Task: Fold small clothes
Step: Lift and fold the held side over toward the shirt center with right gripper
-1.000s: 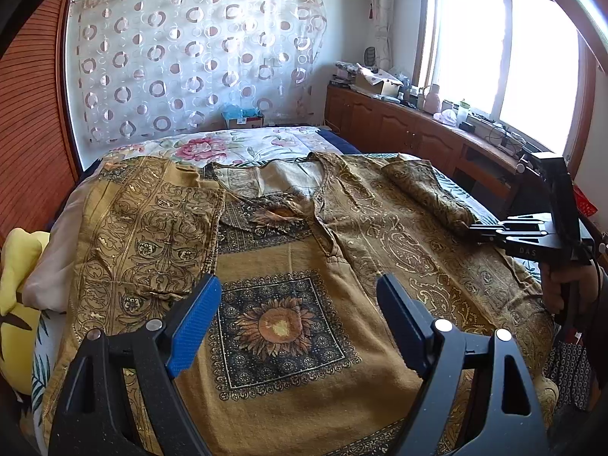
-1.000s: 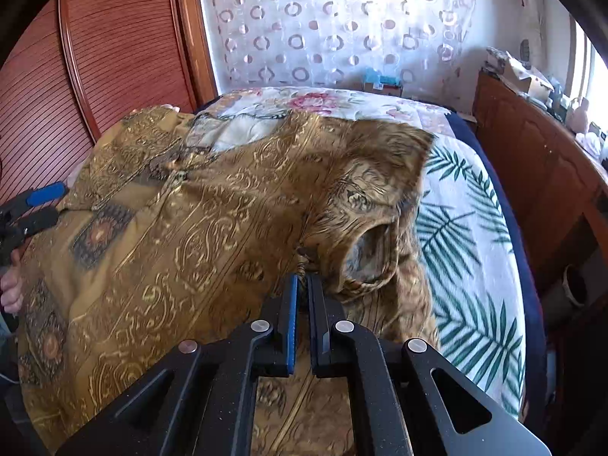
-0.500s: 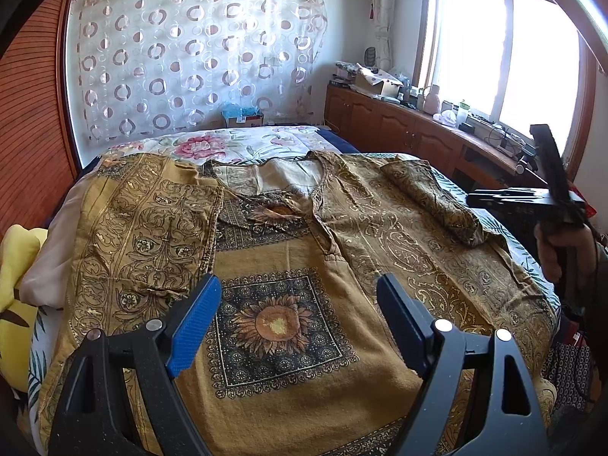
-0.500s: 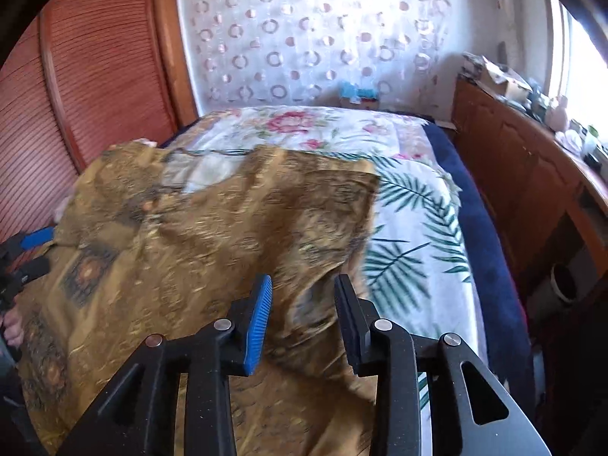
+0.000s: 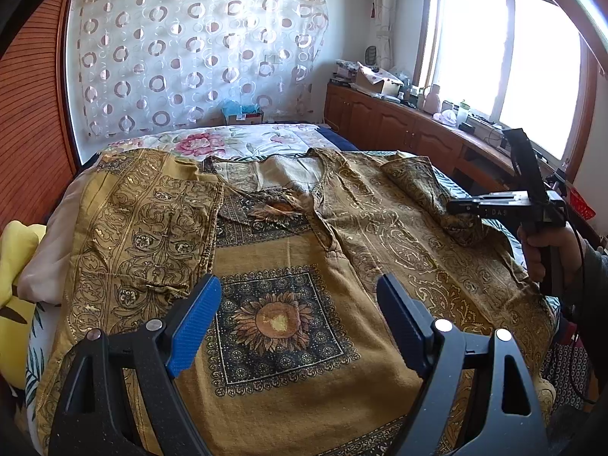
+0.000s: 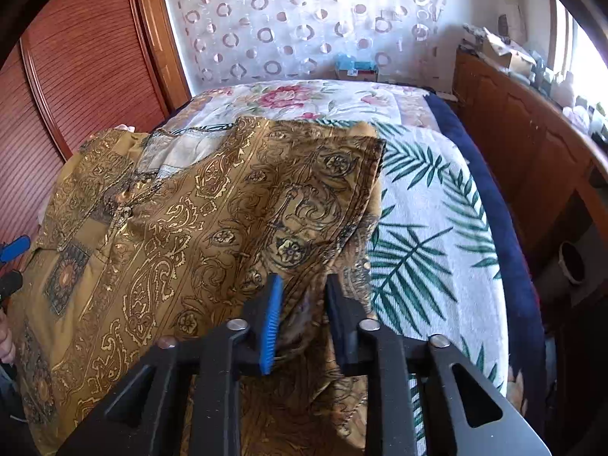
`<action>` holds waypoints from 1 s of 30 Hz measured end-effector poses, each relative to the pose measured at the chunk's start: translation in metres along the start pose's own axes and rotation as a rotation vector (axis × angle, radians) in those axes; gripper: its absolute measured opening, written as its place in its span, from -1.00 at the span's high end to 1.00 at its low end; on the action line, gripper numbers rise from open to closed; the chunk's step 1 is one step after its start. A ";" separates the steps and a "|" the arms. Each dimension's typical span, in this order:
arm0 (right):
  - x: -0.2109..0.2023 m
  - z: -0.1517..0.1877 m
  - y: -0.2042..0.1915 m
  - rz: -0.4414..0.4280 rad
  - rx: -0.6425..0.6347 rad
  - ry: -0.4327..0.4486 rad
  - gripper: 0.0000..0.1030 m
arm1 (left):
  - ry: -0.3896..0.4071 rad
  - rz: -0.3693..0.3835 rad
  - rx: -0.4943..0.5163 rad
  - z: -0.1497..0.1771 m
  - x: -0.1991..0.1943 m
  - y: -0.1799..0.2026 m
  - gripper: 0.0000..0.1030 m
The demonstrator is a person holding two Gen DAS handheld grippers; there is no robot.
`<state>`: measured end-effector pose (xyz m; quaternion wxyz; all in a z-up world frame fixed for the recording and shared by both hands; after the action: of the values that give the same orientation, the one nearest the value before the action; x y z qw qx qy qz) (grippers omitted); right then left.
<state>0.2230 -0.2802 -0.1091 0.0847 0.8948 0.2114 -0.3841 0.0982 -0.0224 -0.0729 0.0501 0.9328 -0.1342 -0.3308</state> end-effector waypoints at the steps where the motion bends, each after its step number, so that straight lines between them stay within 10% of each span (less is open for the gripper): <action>1: 0.003 -0.001 0.002 0.004 -0.005 0.009 0.71 | -0.001 0.000 0.002 0.000 0.000 0.000 -0.64; 30: -0.001 -0.008 -0.071 -0.123 -0.177 0.059 0.93 | -0.002 -0.001 -0.013 0.001 -0.002 -0.001 -0.64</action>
<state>0.1961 -0.2144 -0.1026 0.1334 0.8801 0.3011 -0.3419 0.0962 -0.0209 -0.0729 0.0556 0.9323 -0.1315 -0.3324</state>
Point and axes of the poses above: each gripper's, at about its wrist camera, not at the fingertips, and x roughly the way its jaws point, y to its right, z to its underside, the point moved 3 cm from there along x, roughly the way its jaws point, and after that the axes turned 5 degrees about -x, right-handed, at the moved point
